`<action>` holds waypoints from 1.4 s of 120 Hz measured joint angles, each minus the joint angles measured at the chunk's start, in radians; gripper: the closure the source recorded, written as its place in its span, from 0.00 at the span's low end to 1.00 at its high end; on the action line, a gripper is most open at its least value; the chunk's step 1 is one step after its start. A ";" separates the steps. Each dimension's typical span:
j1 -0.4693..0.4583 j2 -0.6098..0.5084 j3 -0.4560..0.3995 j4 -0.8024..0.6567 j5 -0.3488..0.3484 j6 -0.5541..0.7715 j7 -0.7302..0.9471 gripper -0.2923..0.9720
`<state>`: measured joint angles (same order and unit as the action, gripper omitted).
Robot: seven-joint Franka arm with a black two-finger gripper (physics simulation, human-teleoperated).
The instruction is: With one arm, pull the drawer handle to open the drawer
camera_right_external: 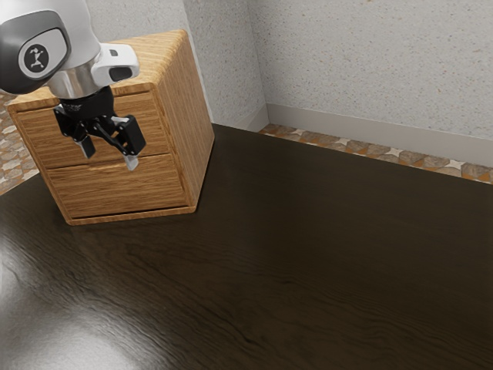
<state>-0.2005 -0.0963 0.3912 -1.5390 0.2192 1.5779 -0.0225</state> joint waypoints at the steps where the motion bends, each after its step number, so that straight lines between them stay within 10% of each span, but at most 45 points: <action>1: 0.000 0.000 0.000 0.000 0.000 0.000 0.000 0.23; 83: 0.007 0.000 -0.126 0.254 -0.125 -0.120 0.031 0.23; 119: -0.122 -0.137 -0.112 -0.022 -0.234 -0.043 0.031 0.23; 138: -0.267 -0.447 -0.033 -0.366 -0.125 -0.021 0.039 0.23; 168: -0.297 -0.582 -0.029 -0.500 0.199 0.034 0.287 0.23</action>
<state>-0.4979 -0.6782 0.3619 -2.0392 0.4180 1.6122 0.2642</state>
